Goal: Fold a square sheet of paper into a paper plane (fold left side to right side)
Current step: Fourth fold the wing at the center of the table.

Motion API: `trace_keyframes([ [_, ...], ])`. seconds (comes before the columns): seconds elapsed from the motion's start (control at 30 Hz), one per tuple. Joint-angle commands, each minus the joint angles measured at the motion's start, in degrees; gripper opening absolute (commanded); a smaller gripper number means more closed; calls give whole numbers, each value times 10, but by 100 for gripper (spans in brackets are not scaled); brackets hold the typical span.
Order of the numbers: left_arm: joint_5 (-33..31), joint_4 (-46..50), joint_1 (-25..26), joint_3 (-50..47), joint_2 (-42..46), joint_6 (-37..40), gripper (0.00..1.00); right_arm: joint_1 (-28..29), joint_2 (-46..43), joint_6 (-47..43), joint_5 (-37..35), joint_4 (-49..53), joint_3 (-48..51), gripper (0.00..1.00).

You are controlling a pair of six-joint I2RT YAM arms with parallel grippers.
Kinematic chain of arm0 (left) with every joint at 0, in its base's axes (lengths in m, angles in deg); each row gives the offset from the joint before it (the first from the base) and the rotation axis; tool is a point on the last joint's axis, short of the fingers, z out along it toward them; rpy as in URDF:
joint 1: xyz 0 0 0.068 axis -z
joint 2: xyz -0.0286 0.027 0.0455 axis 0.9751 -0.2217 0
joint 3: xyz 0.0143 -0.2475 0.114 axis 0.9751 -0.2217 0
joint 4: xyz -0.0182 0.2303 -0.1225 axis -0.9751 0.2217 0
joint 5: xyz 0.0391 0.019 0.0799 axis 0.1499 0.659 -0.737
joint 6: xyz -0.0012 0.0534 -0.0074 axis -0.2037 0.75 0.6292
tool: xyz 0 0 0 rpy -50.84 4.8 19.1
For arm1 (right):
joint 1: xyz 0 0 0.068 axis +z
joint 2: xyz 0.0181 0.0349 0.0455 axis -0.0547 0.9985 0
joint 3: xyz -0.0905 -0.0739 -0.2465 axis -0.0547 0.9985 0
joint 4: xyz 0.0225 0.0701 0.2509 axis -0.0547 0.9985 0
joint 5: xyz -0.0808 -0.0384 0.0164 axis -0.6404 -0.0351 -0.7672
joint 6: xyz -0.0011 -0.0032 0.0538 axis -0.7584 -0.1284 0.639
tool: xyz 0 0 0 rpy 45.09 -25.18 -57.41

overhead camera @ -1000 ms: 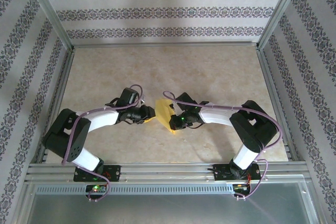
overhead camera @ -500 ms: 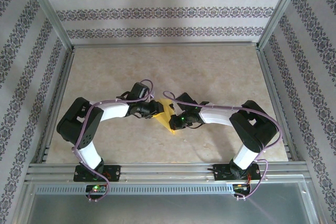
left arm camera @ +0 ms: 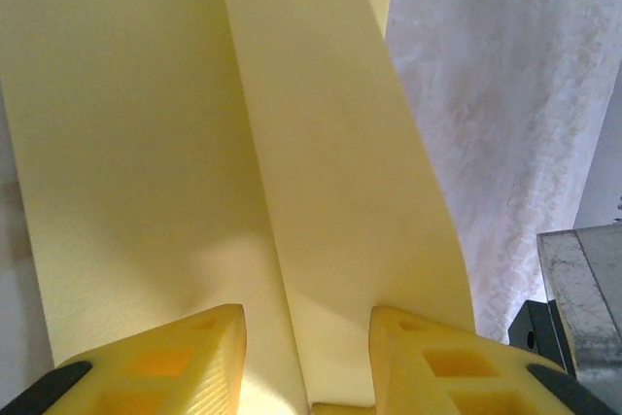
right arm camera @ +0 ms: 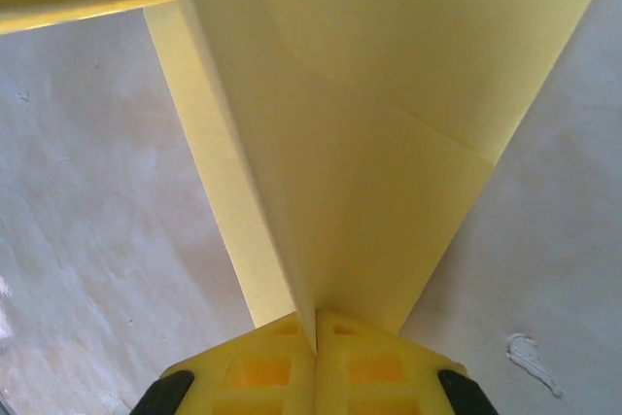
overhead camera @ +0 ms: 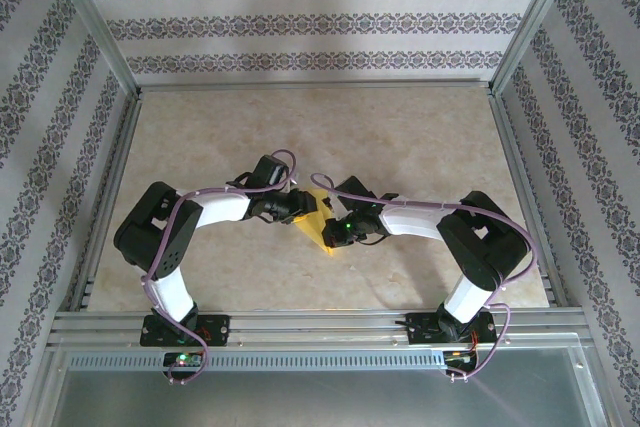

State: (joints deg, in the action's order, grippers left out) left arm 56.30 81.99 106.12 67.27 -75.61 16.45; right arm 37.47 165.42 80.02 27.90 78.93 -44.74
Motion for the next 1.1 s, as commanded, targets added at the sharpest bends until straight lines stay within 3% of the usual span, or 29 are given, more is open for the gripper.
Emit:
trace_keyframes([
  [0.0,3,-19,8,17,-9,0,39,-5,14,-2,-2,4,10,5],
  [0.6,-17,25,7,6,41,23,37,-38,29,9,79,-45,29,5],
  [1.07,8,-1,8,31,-16,19,37,-46,32,7,83,-46,32,5],
])
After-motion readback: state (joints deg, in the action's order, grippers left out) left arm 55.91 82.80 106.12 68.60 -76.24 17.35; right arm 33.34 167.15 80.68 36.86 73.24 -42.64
